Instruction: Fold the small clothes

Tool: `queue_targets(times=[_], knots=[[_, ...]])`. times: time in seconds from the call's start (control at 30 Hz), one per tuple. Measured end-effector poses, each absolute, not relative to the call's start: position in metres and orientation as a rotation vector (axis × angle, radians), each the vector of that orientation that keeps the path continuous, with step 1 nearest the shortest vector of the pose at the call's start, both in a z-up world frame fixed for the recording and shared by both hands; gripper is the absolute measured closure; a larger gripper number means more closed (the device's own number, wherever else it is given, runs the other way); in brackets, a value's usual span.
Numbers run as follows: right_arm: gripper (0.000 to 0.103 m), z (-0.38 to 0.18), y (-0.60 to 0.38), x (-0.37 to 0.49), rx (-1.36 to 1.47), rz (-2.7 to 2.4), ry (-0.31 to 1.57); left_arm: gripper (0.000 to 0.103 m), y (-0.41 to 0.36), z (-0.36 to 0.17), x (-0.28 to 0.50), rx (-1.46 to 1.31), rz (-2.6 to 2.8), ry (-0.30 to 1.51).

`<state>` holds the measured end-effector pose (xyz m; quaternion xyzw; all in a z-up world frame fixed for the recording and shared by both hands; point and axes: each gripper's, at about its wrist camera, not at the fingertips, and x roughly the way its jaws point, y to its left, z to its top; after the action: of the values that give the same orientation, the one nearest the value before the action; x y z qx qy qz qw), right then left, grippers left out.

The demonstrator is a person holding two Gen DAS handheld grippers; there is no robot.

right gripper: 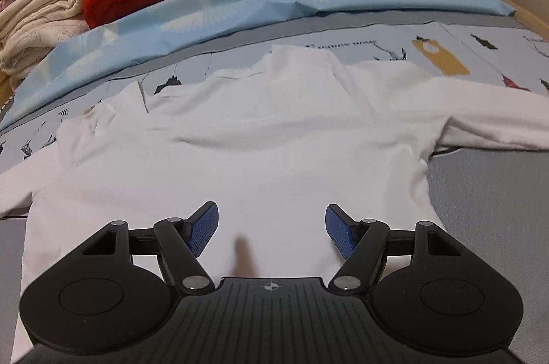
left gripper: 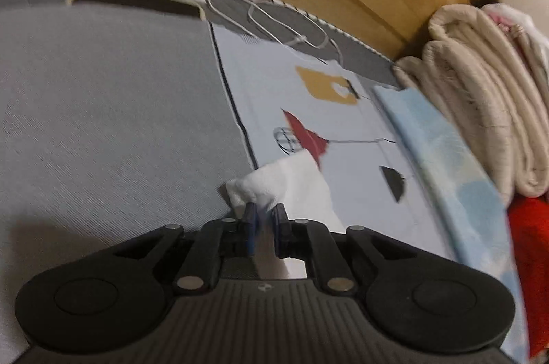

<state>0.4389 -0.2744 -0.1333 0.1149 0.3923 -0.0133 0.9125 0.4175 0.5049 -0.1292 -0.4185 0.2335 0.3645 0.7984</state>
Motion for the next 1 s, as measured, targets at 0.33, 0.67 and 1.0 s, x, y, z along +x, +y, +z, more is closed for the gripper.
queue_targets(times=[0.33,0.67,1.0], knots=[[0.032,-0.129,-0.275,0.435,0.227,0.012,0.814,0.014,0.518,-0.13,0.402,-1.038,0.734,0.447],[0.032,-0.136,-0.275,0.44,0.218,-0.03,0.836,0.041,0.491,-0.14,0.432,-0.848,0.628,0.49],[0.032,-0.123,-0.291,0.439,0.246,-0.059,0.822,0.098,0.431,-0.066,0.484,-0.807,0.526,0.447]])
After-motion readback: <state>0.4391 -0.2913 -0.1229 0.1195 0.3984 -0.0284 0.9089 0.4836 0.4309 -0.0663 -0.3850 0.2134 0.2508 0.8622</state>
